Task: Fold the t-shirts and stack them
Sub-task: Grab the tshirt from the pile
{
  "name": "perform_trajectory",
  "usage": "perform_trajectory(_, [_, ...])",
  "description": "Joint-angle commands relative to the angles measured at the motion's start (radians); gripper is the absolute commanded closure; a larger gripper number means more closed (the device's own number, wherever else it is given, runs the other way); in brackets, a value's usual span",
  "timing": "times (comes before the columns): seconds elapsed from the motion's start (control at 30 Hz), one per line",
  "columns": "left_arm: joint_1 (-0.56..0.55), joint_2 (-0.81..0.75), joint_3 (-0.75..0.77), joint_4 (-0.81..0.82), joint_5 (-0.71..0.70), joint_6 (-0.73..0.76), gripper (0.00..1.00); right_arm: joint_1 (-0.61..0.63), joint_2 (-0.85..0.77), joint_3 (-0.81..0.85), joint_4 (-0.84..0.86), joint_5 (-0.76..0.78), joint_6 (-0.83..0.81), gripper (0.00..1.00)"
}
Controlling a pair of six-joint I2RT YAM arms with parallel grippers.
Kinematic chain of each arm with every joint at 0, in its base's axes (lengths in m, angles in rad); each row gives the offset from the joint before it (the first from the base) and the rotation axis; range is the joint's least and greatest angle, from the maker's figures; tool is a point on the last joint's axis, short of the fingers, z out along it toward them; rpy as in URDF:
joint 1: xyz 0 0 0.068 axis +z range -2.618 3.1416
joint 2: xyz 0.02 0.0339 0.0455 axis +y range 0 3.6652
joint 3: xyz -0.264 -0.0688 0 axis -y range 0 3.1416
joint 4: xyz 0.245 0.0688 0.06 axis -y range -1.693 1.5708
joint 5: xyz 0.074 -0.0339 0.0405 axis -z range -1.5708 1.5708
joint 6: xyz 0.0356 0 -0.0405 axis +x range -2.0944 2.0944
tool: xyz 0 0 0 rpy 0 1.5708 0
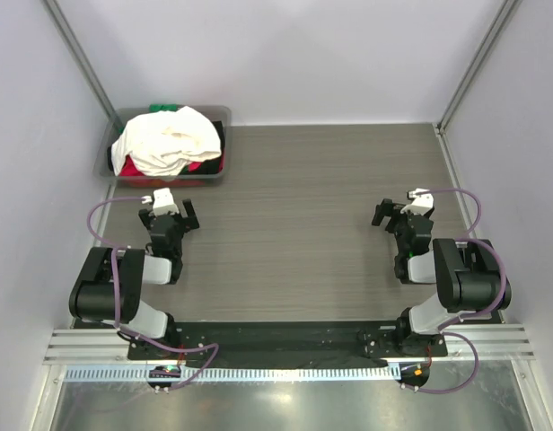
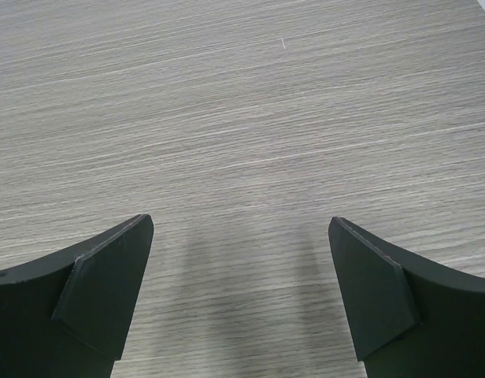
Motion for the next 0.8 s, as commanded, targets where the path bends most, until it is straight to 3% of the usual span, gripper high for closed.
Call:
perform_trajectory(0.0, [0.002,-0.011,0.007,0.064,-0.006,0.016,0.00,-0.002,-0.004,0.003,0.045,0.020,-0.019,0.00])
perform_trajectory(0.2, [0.002,-0.007,0.010,0.062,-0.006,0.017,0.00,0.002,-0.002,0.008,0.039,0.030,-0.019,0.00])
perform_trajectory(0.3, [-0.001,-0.066,0.017,0.061,-0.006,0.019,0.00,0.048,-0.056,0.013,-0.011,0.125,-0.034,0.00])
perform_trajectory(0.4, [-0.034,-0.245,0.182,-0.378,-0.068,-0.002,0.00,0.050,-0.298,0.057,-0.264,0.150,-0.035,0.00])
perform_trajectory(0.43, [-0.033,-0.345,0.263,-0.723,-0.070,-0.085,0.00,0.050,-0.361,0.081,-0.313,0.152,-0.013,0.00])
perform_trajectory(0.47, [-0.034,-0.369,0.418,-0.863,-0.076,-0.130,0.00,0.077,-0.493,0.100,-0.425,0.148,0.051,0.00])
perform_trajectory(0.53, [-0.033,-0.387,0.525,-1.137,-0.107,-0.240,0.00,0.077,-0.599,0.194,-0.565,0.127,0.147,0.00])
perform_trajectory(0.57, [-0.025,-0.389,0.562,-1.181,-0.130,-0.402,0.00,0.079,-0.678,0.229,-0.687,0.103,0.178,0.00])
perform_trajectory(0.6, [-0.010,-0.387,0.578,-1.215,-0.066,-0.450,0.00,0.079,-0.702,0.265,-0.752,0.069,0.185,0.00])
perform_trajectory(0.63, [0.039,-0.381,0.604,-1.251,0.052,-0.436,0.00,0.094,-0.717,0.352,-0.833,0.155,0.255,0.00])
perform_trajectory(0.67, [0.045,-0.355,0.679,-1.278,0.145,-0.435,0.00,0.097,-0.723,0.411,-1.086,0.234,0.372,0.00])
perform_trajectory(0.7, [0.045,-0.340,0.728,-1.324,0.137,-0.455,0.00,0.096,-0.719,0.469,-1.210,0.286,0.583,0.00])
perform_trajectory(0.77, [0.047,-0.276,0.863,-1.429,0.097,-0.475,0.00,0.094,-0.699,0.528,-1.237,0.148,0.591,0.00])
